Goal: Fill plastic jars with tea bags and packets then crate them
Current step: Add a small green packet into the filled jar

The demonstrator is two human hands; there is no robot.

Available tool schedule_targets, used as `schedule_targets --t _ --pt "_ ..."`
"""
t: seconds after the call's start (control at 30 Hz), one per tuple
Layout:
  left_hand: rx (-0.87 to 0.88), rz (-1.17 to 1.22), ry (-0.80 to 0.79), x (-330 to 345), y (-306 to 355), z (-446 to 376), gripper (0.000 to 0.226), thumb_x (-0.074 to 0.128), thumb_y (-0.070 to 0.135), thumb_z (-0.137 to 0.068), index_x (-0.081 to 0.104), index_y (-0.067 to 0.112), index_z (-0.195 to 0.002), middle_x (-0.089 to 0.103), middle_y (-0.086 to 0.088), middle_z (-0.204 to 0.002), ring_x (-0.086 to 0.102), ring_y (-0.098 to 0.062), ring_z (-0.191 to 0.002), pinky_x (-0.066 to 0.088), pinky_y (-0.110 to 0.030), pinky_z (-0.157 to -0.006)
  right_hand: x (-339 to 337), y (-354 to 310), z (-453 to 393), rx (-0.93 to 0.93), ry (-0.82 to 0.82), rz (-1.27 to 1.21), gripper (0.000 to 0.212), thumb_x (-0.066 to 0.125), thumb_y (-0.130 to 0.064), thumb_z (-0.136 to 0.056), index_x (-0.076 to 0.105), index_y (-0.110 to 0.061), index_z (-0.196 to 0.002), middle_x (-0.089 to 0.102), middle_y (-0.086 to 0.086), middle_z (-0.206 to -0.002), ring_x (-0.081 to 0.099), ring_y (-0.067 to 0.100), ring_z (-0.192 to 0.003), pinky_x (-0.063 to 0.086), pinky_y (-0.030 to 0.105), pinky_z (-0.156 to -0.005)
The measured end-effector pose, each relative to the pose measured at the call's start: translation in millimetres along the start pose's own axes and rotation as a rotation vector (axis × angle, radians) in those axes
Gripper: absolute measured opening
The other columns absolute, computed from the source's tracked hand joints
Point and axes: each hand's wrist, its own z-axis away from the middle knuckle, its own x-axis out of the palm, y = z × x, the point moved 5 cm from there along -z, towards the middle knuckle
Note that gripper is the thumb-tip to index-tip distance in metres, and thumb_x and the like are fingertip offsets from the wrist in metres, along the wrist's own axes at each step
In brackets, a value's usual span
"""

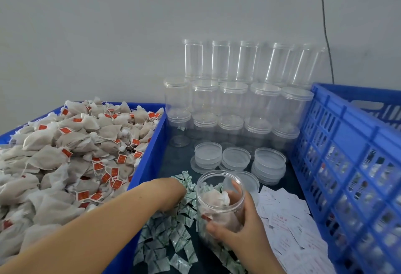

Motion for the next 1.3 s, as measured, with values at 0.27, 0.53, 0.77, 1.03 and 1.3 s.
schedule_targets --t 0.27,0.53,0.77,1.03,1.3 --pt "-0.023 -0.162 0.052 -3.0 9.1 -11.3 0.032 0.045 -0.007 -0.092 0.058 0.002 -0.120 0.059 -0.013 -0.114 0.059 -0.031 -0.094 0.049 -0.035 -0.076 1.4 1.1 -0.9 -0.014 -0.008 -0.016 0.112 0.097 -0.054 -0.043 0.039 -0.058 -0.139 0.056 -0.025 -0.135 0.058 0.004 -0.124 0.051 0.034 -0.103" --pt "-0.070 -0.128 0.256 -19.6 10.8 -4.9 0.019 0.047 0.001 -0.092 0.061 0.006 -0.104 0.063 -0.010 -0.105 0.063 -0.029 -0.094 0.048 -0.034 -0.066 0.8 3.3 1.4 -0.019 -0.004 -0.018 0.112 0.098 -0.052 -0.044 0.041 -0.053 -0.141 0.058 -0.022 -0.134 0.059 0.006 -0.124 0.052 0.031 -0.100" --pt "-0.050 0.624 0.710 -57.8 -16.4 33.9 0.020 0.067 0.015 -0.082 0.056 0.017 -0.066 0.060 0.007 -0.069 0.055 -0.005 -0.066 0.049 -0.018 -0.064 -3.7 1.4 3.8 -0.014 0.031 -0.019 0.102 0.096 -0.062 -0.036 0.043 -0.073 -0.122 0.057 -0.029 -0.129 0.058 0.000 -0.122 0.051 0.029 -0.100" --pt "0.323 1.087 0.621 -92.3 6.3 81.6 0.022 0.081 0.019 -0.072 0.063 0.026 -0.060 0.065 0.008 -0.060 0.055 0.001 -0.053 0.047 -0.012 -0.056 -2.8 -3.4 7.5 -0.006 -0.009 -0.016 0.110 0.097 -0.041 -0.047 0.040 -0.048 -0.141 0.060 -0.023 -0.130 0.060 0.003 -0.121 0.053 0.027 -0.097" --pt "0.419 0.596 0.397 -90.4 47.2 85.2 0.020 0.073 0.013 -0.079 0.060 0.028 -0.082 0.058 0.019 -0.072 0.056 0.006 -0.066 0.046 -0.011 -0.064 -4.3 -4.8 15.3 -0.034 0.003 -0.007 0.104 0.099 -0.044 -0.047 0.045 -0.057 -0.134 0.060 -0.016 -0.133 0.060 0.009 -0.123 0.054 0.035 -0.099"
